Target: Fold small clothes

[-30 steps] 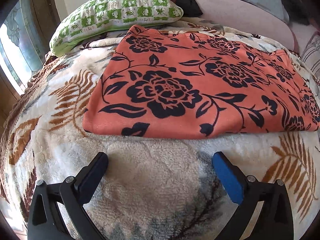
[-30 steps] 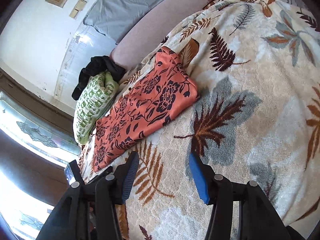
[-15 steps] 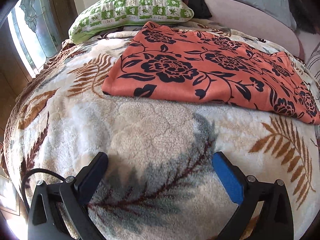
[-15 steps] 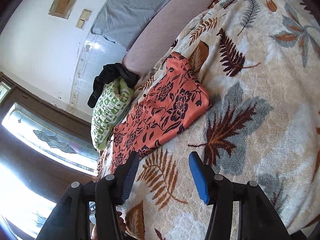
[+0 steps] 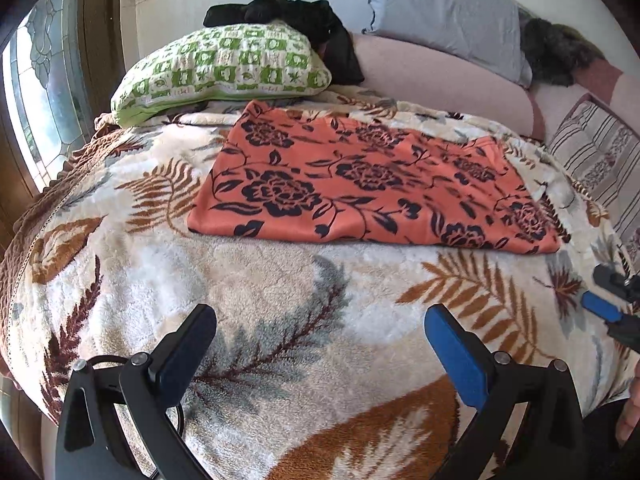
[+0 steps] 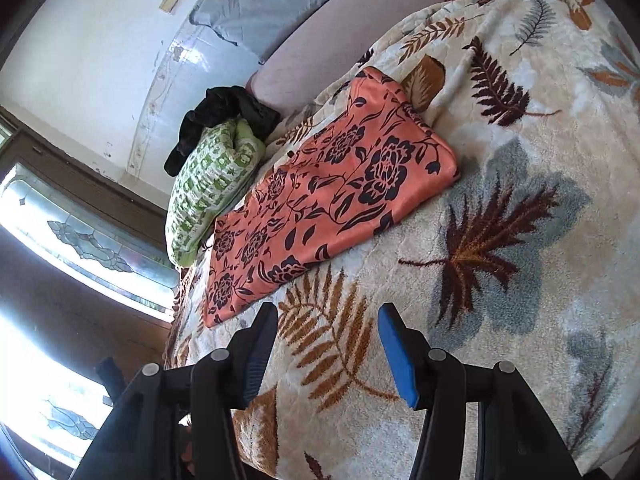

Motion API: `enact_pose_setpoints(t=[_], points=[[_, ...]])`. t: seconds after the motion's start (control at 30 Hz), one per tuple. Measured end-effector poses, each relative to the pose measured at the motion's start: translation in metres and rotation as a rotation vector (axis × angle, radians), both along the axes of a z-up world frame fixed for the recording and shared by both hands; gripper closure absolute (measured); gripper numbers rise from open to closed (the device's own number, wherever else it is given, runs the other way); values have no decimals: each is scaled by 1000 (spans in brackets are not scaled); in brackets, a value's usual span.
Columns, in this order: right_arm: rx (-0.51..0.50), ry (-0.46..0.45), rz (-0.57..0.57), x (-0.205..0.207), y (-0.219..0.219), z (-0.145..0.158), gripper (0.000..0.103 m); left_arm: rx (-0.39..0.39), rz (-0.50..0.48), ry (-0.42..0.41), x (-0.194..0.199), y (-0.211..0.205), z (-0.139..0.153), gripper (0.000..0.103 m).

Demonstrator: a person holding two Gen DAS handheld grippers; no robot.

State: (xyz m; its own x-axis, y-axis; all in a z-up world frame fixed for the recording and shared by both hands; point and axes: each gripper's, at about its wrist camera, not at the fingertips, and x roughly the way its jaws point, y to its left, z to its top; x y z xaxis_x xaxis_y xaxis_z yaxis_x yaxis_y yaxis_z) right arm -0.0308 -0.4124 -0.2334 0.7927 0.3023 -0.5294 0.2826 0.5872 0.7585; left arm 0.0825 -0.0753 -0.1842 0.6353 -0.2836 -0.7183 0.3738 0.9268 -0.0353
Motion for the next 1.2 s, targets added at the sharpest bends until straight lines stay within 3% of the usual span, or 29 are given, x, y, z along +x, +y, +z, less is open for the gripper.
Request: enact_pose_setpoints(t=[0.17, 0.33, 0.53, 0.73, 0.9, 1.07, 1.2], points=[[-56, 18, 40, 7, 17, 1, 44, -81, -6, -11, -3, 5, 21, 0], [-75, 4, 51, 6, 21, 4, 41, -117, 2, 17, -1, 7, 21, 0], [-41, -13, 15, 3, 9, 4, 41, -104, 16, 19, -1, 3, 18, 0], [-84, -28, -7, -6, -1, 8, 41, -82, -6, 8, -4, -9, 22, 0], [4, -46, -42, -12, -23, 4, 41, -64, 53, 26, 9, -6, 26, 0], [175, -62, -104, 3, -56, -11, 41, -117, 136, 70, 36, 15, 28, 0], [181, -46, -129, 29, -65, -16, 41, -87, 219, 73, 57, 24, 24, 0]])
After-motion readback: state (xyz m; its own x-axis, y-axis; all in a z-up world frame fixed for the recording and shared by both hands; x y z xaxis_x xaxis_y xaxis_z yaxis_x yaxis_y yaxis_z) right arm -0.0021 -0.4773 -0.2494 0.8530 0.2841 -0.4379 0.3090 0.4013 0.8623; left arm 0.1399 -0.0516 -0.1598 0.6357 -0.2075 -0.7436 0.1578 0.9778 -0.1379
